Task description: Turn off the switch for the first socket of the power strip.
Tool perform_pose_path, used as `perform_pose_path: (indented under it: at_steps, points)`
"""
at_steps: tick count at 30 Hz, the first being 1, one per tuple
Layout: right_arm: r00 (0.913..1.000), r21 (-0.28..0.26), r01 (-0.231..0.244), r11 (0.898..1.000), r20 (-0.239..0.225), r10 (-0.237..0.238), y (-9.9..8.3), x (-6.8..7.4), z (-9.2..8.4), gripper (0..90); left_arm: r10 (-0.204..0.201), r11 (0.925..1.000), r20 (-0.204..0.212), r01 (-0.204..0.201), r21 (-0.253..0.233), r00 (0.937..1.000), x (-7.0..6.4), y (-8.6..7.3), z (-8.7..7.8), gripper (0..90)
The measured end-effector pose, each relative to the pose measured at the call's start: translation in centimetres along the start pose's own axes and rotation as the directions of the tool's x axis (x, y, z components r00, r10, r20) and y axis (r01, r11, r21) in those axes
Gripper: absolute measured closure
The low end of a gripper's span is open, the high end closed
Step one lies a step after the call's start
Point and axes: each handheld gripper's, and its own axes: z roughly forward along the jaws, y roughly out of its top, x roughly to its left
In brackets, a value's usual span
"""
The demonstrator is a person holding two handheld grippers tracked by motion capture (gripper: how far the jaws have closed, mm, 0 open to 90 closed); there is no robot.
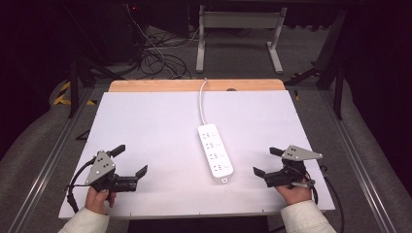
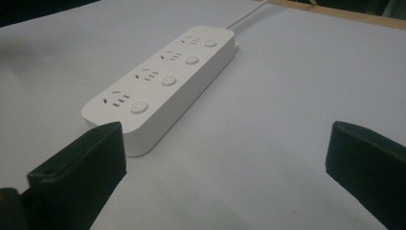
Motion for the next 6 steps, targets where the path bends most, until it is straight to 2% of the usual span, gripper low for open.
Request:
perform_pose_path:
  at_steps: [4,6]
  points:
    - [0.9996,0.024,0.027,0.999,0.003,-0.027,0.05,0.3,0.31,0.8,0.025,0.9996,-0.03,-0.025,-0.014,0.9992,0.06,-0.07,-0.04,1.3]
    - [0.9993,0.008,0.038,0.999,0.006,-0.038,0.07,0.42,0.25,0.7,0.042,0.9989,-0.039,-0.043,-0.019,0.9983,0.07,-0.11,0.01,1.5]
